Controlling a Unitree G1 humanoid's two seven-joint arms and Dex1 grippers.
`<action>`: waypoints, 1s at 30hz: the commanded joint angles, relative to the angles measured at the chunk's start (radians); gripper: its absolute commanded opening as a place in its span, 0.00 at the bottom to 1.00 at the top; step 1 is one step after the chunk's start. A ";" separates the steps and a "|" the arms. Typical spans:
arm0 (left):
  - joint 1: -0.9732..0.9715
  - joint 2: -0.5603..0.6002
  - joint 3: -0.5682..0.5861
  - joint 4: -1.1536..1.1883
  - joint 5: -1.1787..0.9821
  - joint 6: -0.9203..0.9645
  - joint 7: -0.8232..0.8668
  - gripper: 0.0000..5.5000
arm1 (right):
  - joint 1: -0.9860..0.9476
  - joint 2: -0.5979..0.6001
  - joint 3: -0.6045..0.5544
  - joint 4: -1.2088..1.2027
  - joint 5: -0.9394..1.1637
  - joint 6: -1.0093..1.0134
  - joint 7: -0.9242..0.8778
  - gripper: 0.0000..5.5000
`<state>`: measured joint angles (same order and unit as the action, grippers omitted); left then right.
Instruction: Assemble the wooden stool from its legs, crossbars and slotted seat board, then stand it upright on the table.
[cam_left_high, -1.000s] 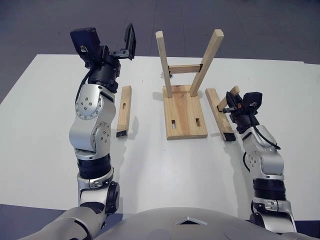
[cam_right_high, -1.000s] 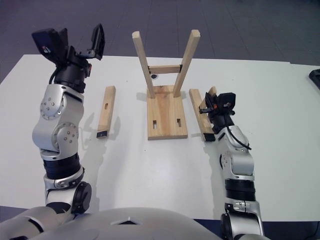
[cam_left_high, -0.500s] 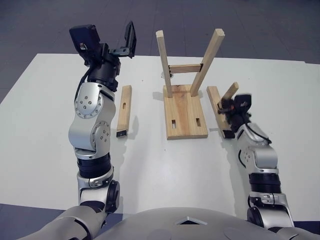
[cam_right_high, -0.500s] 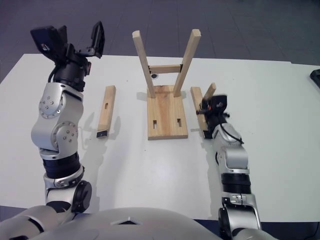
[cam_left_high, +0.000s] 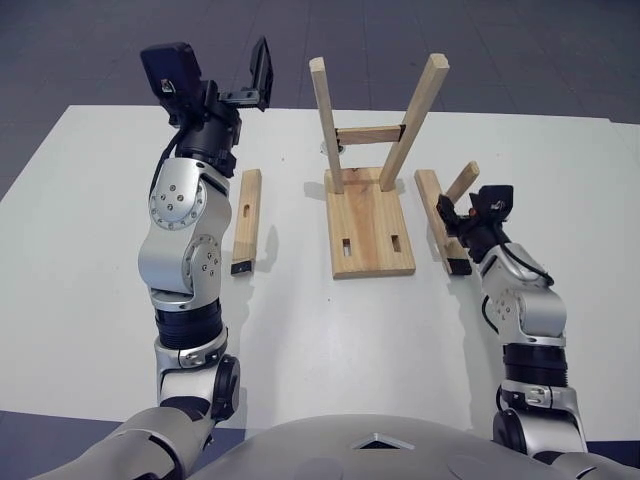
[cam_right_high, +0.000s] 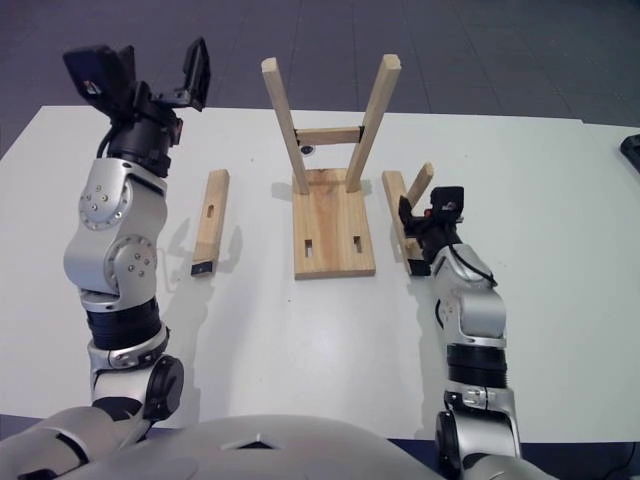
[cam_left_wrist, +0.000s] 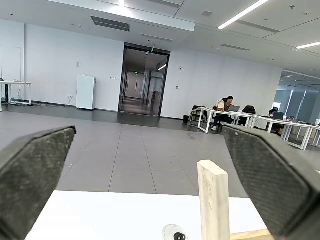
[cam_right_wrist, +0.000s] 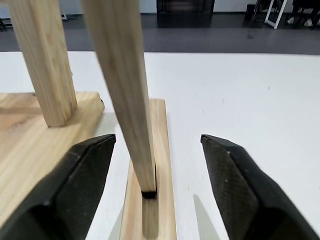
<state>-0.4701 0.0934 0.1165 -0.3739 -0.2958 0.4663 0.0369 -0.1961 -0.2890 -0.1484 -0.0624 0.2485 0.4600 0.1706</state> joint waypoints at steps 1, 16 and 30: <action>-0.016 0.000 0.000 0.014 0.017 -0.013 0.001 0.98 | -0.078 0.012 0.011 -0.057 -0.007 0.017 -0.017 0.71; -0.031 -0.009 -0.001 0.062 0.046 -0.062 0.004 0.98 | -0.287 0.045 -0.011 0.085 -0.031 -0.096 -0.035 0.98; -0.045 -0.023 0.003 0.123 0.088 -0.120 0.027 0.98 | -0.578 0.013 -0.101 0.203 0.034 -0.195 -0.012 0.98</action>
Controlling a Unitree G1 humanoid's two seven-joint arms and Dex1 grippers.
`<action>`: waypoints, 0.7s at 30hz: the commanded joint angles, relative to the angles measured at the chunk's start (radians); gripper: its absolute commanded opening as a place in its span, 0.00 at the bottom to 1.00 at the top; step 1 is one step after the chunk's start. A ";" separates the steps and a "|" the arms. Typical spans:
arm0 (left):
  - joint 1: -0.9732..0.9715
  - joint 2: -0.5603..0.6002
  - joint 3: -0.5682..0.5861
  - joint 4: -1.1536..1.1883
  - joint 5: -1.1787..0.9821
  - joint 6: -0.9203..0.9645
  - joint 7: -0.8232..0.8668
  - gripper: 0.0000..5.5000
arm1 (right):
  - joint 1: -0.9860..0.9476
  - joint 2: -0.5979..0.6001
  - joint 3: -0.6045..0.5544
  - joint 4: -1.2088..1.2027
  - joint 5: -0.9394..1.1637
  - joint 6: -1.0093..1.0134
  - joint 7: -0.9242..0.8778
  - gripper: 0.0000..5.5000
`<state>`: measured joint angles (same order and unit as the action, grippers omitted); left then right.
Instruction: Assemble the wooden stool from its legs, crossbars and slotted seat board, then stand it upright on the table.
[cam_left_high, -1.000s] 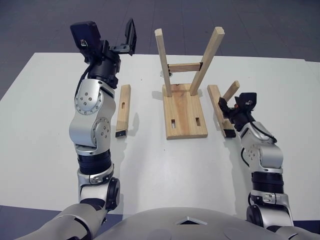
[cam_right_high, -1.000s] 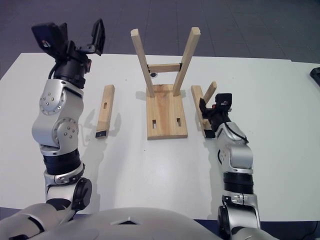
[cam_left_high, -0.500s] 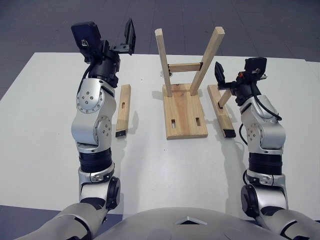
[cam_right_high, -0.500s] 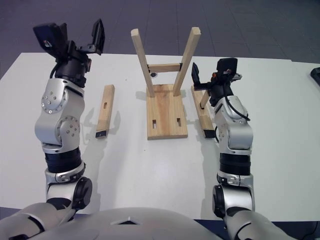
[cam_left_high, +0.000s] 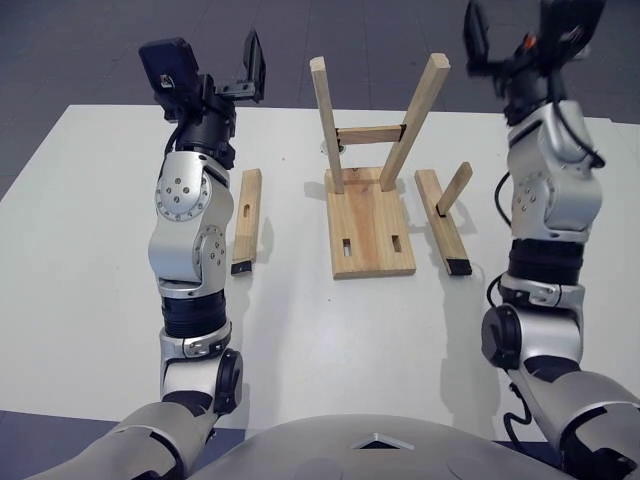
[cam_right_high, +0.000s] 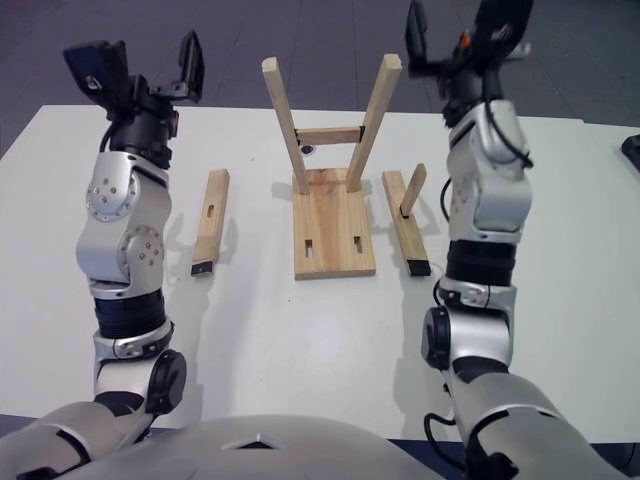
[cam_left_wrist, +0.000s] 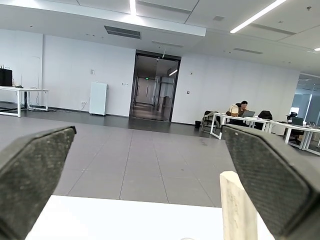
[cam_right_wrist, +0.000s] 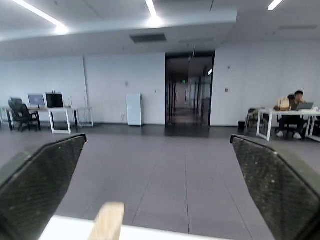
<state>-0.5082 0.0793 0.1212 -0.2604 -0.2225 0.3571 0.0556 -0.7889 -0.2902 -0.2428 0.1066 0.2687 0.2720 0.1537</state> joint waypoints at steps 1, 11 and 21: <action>-0.005 -0.011 -0.002 0.010 0.016 -0.011 0.010 0.98 | 0.045 0.021 0.001 0.049 0.004 -0.017 0.005 0.98; 0.004 -0.007 0.004 0.015 0.008 0.006 -0.011 0.98 | 0.367 0.110 0.104 0.285 -0.179 -0.155 -0.114 0.98; -0.002 -0.005 0.003 0.021 0.012 0.004 -0.020 0.98 | 0.292 0.071 0.033 -0.012 -0.084 -0.070 -0.107 0.98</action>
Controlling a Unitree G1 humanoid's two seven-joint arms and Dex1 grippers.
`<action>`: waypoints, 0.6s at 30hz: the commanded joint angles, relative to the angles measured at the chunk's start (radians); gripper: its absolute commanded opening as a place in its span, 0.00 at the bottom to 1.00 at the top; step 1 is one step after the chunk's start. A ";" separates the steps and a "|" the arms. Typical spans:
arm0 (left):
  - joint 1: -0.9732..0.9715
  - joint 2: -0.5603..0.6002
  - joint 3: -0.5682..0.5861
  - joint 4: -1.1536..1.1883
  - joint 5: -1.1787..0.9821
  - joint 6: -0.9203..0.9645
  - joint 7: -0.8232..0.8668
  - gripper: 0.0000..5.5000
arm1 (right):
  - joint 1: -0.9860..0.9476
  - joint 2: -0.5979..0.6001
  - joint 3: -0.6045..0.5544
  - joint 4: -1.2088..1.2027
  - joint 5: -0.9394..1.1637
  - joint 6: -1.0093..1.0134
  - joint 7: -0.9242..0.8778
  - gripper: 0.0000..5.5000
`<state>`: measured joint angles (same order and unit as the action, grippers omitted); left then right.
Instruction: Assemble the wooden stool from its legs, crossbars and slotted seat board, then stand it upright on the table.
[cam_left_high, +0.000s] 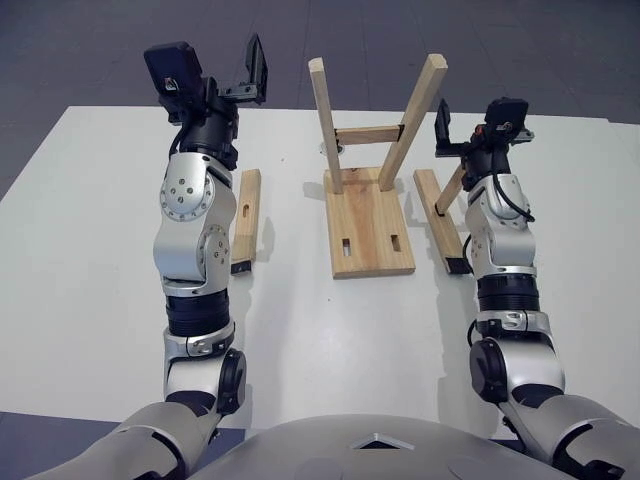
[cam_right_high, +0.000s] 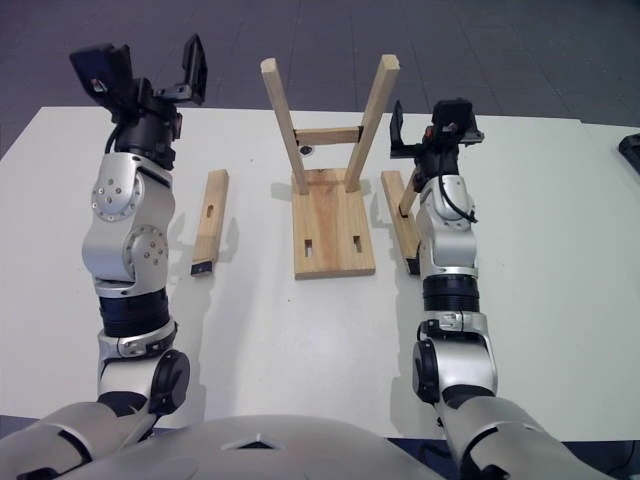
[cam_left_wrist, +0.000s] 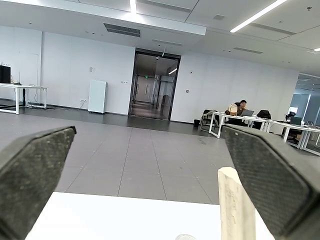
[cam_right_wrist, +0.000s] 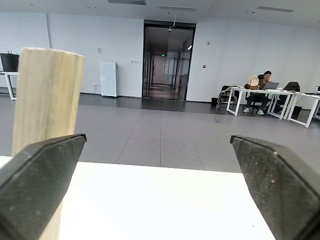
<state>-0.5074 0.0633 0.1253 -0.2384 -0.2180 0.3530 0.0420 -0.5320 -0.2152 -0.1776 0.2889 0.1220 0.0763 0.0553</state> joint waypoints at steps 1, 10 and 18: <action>0.003 0.012 0.001 -0.009 0.008 0.011 -0.005 0.98 | 0.029 -0.014 -0.040 -0.295 0.079 0.161 -0.012 0.98; 0.065 0.019 0.050 -0.088 0.025 0.025 0.042 0.98 | 0.194 -0.088 -0.123 -0.707 0.196 0.432 0.011 0.98; 0.120 0.085 0.158 -0.146 0.019 0.063 0.058 0.98 | 0.456 -0.097 -0.028 -0.755 0.198 0.581 0.076 0.98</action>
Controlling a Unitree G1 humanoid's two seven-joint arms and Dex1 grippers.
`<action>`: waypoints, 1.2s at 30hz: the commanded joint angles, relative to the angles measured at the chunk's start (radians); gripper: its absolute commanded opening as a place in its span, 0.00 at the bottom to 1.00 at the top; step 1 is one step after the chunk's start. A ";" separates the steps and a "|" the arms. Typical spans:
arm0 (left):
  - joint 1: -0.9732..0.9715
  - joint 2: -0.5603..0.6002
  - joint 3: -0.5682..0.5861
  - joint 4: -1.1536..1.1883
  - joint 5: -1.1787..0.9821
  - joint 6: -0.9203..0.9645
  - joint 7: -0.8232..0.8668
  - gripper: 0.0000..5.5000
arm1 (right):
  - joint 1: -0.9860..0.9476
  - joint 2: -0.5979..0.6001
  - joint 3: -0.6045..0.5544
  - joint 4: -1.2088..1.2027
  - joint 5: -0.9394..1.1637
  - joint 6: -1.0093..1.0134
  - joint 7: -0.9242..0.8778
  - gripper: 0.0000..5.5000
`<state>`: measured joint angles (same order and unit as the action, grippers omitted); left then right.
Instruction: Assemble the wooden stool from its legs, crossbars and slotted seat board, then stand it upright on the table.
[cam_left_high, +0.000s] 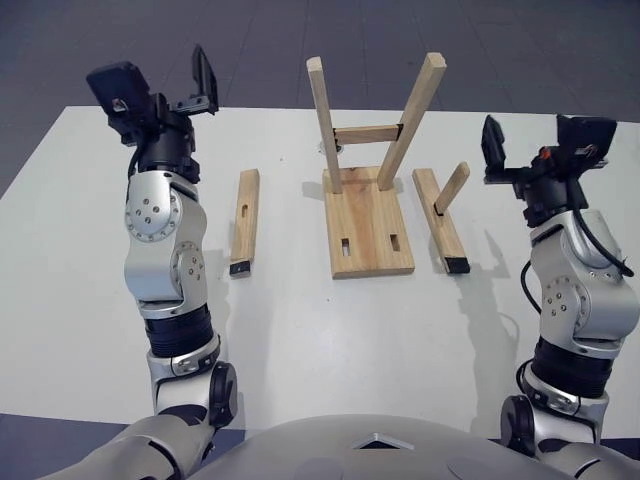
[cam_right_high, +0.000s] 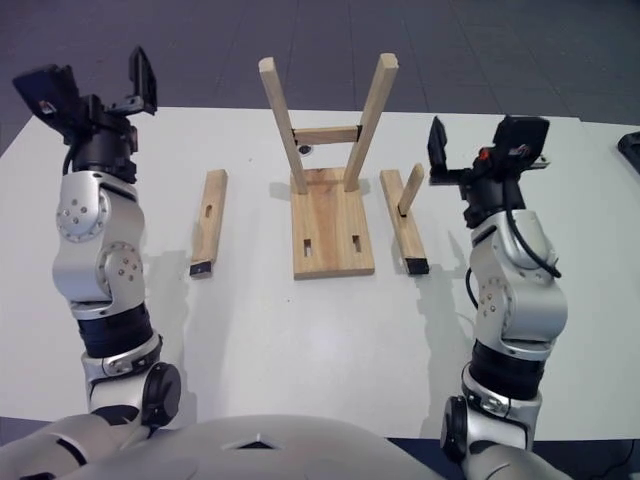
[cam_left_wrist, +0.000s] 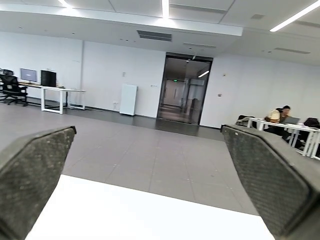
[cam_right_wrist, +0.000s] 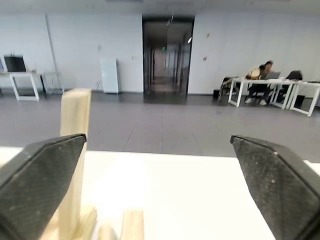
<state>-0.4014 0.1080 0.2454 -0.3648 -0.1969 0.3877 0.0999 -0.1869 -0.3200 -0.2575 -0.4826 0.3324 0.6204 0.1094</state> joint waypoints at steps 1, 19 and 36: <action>0.014 0.045 0.046 -0.019 -0.004 0.032 -0.001 0.98 | 0.138 0.007 0.074 0.034 -0.027 0.045 0.023 0.98; -0.008 0.061 0.037 0.017 -0.019 0.086 -0.015 0.98 | 0.093 0.043 0.140 0.301 -0.146 0.119 -0.014 0.78; 0.024 0.044 0.027 0.016 -0.013 0.169 0.043 0.98 | -0.007 0.045 0.120 0.330 -0.121 0.285 0.026 0.38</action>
<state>-0.3906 0.1631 0.2737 -0.3559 -0.2171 0.5340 0.1340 -0.1796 -0.2739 -0.1113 -0.1409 0.1896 0.9040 0.1200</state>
